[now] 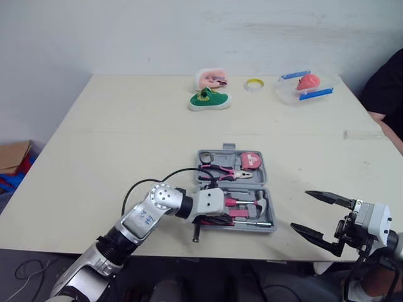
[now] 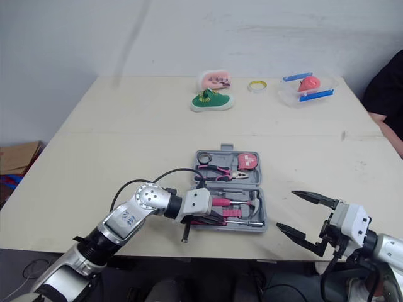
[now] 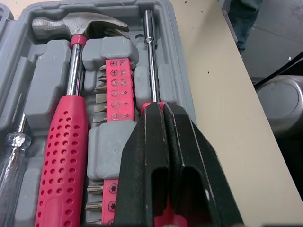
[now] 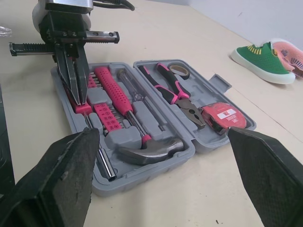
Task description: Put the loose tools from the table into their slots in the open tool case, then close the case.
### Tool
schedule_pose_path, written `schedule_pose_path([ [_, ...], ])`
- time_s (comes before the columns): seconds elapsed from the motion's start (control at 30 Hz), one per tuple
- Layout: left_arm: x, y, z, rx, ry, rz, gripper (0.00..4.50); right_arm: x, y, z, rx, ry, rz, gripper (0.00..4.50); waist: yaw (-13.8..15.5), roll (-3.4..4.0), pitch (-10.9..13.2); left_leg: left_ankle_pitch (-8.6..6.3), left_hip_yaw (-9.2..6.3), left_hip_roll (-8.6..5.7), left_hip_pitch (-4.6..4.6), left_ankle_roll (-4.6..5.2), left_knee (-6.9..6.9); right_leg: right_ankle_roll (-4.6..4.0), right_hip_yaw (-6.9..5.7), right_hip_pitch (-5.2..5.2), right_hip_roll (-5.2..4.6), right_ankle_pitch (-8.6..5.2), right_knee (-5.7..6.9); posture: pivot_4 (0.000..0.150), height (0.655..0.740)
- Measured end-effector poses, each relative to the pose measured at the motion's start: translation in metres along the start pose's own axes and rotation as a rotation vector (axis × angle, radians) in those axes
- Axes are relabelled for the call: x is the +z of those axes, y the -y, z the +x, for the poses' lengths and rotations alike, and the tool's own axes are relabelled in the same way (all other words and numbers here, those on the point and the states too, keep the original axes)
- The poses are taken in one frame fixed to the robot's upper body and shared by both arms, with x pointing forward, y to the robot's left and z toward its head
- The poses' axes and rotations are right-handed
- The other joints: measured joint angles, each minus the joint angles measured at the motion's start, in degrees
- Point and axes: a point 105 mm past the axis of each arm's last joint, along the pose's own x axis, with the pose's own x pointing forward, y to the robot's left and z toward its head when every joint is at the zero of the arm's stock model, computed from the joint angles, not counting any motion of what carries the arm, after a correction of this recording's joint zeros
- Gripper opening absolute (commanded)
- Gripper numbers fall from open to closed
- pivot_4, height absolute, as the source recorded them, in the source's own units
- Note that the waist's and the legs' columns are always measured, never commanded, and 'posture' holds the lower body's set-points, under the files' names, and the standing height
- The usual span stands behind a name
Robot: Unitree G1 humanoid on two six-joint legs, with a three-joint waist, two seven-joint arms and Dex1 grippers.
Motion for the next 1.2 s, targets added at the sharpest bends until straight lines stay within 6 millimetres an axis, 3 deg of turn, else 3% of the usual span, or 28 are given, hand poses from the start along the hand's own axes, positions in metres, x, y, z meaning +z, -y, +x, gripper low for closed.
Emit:
schedule_pose_path([
  [0.13, -0.001, -0.002, 0.0, 0.048, 0.093, -0.041, 0.03, -0.001, 0.0, 0.0, -0.008, 0.0, 0.002, 4.5, -0.27, 0.23, 0.05, -0.01, -0.03, -0.03, 0.06, -0.03, -0.27, 0.07, 0.1, 0.33, 0.06, -0.01, -0.34, 0.15, 0.74],
  [0.27, 0.002, -0.009, -0.011, 0.109, 0.234, -0.071, 0.03, -0.001, 0.001, 0.001, -0.023, 0.009, 0.008, 4.5, -0.17, 0.4, 0.24, 0.24, 0.0, -0.09, -0.46, -0.07, -0.18, 0.4, 0.1, -0.67, 0.01, 0.22, -0.05, 0.15, 0.74],
  [0.3, 0.007, -0.008, -0.016, 0.093, 0.282, -0.066, 0.03, -0.001, 0.001, 0.001, -0.03, 0.015, 0.015, 4.5, -0.14, 0.41, 0.37, 0.27, 0.0, -0.09, -0.99, -0.1, 0.02, 0.93, 0.04, -1.24, -0.01, 0.55, 0.31, 0.15, 0.74],
  [0.33, 0.009, -0.008, -0.019, 0.091, 0.306, -0.067, 0.03, -0.001, 0.002, 0.001, -0.035, 0.018, 0.018, 4.5, -0.1, 0.29, 0.5, 0.57, 0.01, -0.09, -1.3, -0.19, 0.2, 0.84, 0.03, -1.62, -0.01, 0.5, 0.64, 0.15, 0.74],
  [0.53, 0.044, -0.005, -0.059, 0.082, 0.525, 0.014, 0.03, 0.004, 0.006, 0.002, -0.059, 0.046, 0.059, 4.5, 0.19, 0.08, 1.55, 0.51, 0.01, -0.1, -1.5, -0.23, 0.27, 0.77, -0.2, -1.72, 0.02, 0.29, 0.71, 0.15, 0.74],
  [0.63, 0.043, -0.009, -0.081, 0.134, 0.506, 0.04, 0.03, 0.002, 0.006, 0.002, -0.062, 0.031, 0.07, 4.5, 0.16, -0.01, 1.72, 0.44, 0.01, -0.12, -1.5, -0.14, 0.3, 0.83, -0.2, -1.69, 0.02, 0.32, 0.72, 0.15, 0.74],
  [0.8, 0.024, -0.02, -0.111, 0.279, 0.435, 0.013, 0.03, -0.003, 0.013, 0.001, -0.076, -0.032, 0.067, 4.5, 0.07, -0.14, 1.92, 0.24, 0.01, -0.13, -1.49, 0.17, 0.34, 0.96, -0.12, -1.7, -0.01, 0.42, 0.76, 0.15, 0.74],
  [0.9, -0.011, -0.04, -0.137, 0.463, 0.294, -0.039, 0.0, -0.014, 0.023, 0.0, -0.081, -0.091, 0.052, 3.59, 0.08, -0.18, 1.99, 0.14, 0.01, -0.12, -1.48, -0.09, 0.32, 0.92, -0.14, -1.73, -0.01, 0.45, 0.79, 0.15, 0.74],
  [0.97, -0.022, -0.045, -0.142, 0.515, 0.264, -0.075, 0.0, -0.023, 0.028, -0.001, -0.086, -0.132, 0.052, 2.78, 0.07, -0.19, 2.01, 0.15, 0.02, -0.13, -1.49, -0.06, 0.32, 0.92, -0.13, -1.75, -0.02, 0.45, 0.78, 0.15, 0.74],
  [1.1, -0.035, -0.049, -0.134, 0.542, 0.209, -0.116, 0.0, -0.042, 0.037, 0.005, -0.094, -0.203, 0.055, 0.59, 0.15, -0.22, 2.03, 0.4, 0.03, -0.15, -1.64, -0.12, 0.34, 0.92, -0.17, -1.8, -0.03, 0.45, 0.67, 0.15, 0.74],
  [1.13, -0.036, -0.049, -0.132, 0.538, 0.208, -0.118, 0.0, -0.044, 0.038, 0.006, -0.093, -0.212, 0.053, 0.21, 0.16, -0.22, 2.03, 0.4, 0.03, -0.15, -1.7, -0.12, 0.34, 0.93, -0.18, -1.84, -0.03, 0.45, 0.67, 0.15, 0.74],
  [1.2, -0.038, -0.048, -0.122, 0.519, 0.206, -0.141, 0.0, -0.052, 0.041, 0.01, -0.091, -0.242, 0.044, 0.04, 0.08, -0.22, 2.03, 0.39, 0.04, -0.15, -1.78, -0.12, 0.4, 0.94, -0.22, -1.89, 0.0, 0.45, 0.68, 0.15, 0.74],
])
